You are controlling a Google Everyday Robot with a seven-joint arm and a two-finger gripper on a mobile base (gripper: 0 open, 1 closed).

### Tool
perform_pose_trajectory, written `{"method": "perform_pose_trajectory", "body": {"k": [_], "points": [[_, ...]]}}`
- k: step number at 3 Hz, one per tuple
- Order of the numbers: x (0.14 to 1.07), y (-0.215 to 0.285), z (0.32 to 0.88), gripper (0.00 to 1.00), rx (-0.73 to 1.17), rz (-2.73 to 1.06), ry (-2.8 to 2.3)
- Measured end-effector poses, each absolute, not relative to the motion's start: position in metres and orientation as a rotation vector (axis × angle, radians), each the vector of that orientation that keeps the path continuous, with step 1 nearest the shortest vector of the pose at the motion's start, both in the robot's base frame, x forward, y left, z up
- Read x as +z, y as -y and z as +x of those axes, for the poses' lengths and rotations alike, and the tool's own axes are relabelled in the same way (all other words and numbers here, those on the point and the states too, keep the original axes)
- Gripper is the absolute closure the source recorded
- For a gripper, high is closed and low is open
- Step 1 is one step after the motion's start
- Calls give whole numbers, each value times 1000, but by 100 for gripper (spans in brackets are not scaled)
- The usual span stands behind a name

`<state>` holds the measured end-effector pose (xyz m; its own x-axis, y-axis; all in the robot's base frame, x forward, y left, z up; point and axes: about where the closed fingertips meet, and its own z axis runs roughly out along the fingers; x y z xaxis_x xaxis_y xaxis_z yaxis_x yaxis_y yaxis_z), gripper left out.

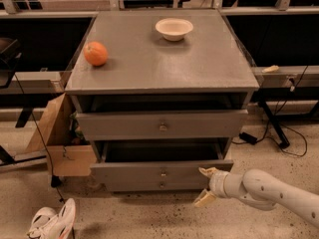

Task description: Close middle drawer

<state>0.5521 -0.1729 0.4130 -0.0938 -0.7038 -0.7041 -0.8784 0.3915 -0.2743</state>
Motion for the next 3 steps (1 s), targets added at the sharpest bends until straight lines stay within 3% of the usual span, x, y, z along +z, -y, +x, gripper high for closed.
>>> {"method": "perform_pose_trajectory", "body": {"k": [2,3], "points": [[414,172,564,42,246,-1355,-1849],[423,167,606,65,189,-1348,-1827]]}}
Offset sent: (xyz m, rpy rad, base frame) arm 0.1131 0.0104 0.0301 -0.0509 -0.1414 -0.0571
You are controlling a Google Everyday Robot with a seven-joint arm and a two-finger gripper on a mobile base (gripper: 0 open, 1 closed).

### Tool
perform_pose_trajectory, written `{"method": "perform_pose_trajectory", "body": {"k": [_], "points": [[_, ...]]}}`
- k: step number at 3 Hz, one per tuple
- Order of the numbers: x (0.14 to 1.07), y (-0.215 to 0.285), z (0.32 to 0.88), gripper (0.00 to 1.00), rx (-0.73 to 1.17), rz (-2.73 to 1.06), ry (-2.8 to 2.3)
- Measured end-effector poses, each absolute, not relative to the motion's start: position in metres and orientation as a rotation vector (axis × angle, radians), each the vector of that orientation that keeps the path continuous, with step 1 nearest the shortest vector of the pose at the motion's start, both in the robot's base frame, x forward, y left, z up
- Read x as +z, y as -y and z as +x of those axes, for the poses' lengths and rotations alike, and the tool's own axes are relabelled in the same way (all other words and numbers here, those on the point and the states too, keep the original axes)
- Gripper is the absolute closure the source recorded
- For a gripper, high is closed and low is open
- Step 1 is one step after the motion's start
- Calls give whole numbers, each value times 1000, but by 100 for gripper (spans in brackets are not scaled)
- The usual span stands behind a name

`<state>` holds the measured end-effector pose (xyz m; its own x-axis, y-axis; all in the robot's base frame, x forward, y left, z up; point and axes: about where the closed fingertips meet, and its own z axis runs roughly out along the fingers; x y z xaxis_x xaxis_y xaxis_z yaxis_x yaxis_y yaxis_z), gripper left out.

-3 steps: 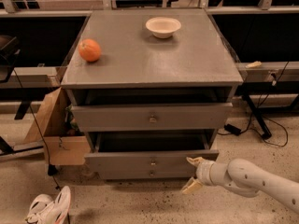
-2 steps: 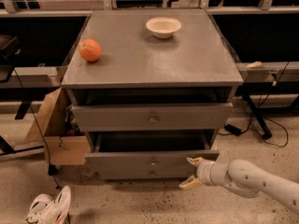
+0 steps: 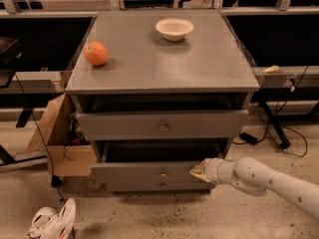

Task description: Close middle drawer

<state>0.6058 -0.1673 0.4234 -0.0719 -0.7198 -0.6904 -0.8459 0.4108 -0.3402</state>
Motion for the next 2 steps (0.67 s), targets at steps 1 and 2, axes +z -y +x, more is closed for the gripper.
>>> {"method": "perform_pose_trajectory", "body": {"k": [1,2], "points": [[425,167,608,89,181,-1349,-1824],[427,166,614,100,165,-1348,-1819]]}}
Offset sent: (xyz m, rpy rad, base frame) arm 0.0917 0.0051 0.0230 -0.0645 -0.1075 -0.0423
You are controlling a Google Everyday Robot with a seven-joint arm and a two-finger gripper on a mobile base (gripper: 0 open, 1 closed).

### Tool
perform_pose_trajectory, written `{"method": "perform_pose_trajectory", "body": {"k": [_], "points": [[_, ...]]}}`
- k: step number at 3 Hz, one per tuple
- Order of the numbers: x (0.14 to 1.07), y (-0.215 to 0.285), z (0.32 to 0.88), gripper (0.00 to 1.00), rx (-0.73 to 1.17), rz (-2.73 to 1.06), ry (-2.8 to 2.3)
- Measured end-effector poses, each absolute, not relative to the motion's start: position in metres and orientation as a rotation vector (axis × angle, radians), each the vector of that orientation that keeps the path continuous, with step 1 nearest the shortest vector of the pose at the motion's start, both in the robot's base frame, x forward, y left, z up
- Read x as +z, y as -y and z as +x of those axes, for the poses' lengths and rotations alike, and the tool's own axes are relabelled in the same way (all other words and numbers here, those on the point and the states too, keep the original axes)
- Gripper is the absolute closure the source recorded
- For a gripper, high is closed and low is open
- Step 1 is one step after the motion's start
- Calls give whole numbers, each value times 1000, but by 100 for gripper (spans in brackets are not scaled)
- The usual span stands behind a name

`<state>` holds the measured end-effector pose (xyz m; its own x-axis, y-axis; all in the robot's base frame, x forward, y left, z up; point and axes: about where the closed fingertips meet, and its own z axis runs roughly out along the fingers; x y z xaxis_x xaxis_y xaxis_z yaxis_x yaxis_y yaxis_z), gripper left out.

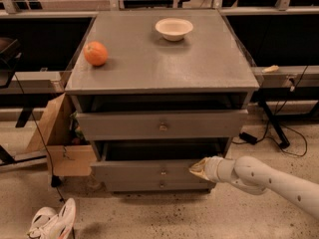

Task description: Close middle drawer

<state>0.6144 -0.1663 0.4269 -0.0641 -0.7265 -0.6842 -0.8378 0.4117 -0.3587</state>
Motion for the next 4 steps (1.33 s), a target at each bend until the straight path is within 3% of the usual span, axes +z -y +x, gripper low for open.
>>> {"method": "perform_pose_trajectory", "body": {"k": [1,4], "points": [[426,168,619,83,149,-1339,-1825],[423,173,626,14,115,-1309,-1846]]}}
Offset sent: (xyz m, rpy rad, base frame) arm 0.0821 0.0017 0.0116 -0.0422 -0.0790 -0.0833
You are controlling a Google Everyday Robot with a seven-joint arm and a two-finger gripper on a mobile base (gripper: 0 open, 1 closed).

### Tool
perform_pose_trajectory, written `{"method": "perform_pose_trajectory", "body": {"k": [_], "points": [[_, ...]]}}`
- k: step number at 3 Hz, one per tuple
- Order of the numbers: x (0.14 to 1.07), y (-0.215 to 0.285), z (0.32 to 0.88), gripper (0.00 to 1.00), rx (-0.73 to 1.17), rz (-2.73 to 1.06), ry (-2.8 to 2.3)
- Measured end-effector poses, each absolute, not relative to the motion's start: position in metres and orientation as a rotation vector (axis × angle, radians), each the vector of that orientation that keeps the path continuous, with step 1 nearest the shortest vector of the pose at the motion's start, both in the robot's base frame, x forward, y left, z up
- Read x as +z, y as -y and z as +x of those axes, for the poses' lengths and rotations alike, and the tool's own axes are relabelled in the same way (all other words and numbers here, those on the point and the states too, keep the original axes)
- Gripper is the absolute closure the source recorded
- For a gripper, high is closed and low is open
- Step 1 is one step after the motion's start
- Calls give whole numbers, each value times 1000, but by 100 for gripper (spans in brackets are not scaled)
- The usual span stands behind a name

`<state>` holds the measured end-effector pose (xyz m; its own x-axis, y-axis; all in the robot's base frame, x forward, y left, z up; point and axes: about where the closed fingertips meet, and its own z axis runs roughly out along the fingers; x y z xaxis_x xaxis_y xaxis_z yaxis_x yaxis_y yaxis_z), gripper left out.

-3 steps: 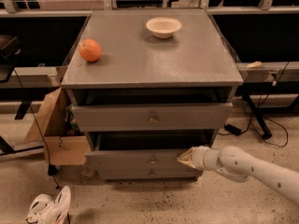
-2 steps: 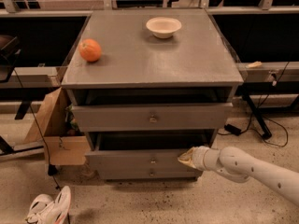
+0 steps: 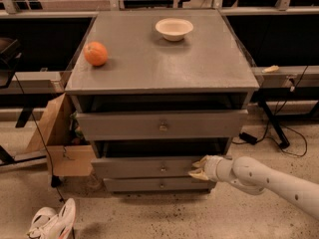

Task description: Close middle drawer

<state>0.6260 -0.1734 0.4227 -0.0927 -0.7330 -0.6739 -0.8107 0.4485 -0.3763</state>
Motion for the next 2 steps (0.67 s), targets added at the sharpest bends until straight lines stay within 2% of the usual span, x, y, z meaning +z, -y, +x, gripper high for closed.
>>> {"method": "perform_pose_trajectory", "body": {"k": [1,2], "points": [[423,174,620,0,115,-1309,-1846],[423,174,615,0,115,-1309,-1846]]}}
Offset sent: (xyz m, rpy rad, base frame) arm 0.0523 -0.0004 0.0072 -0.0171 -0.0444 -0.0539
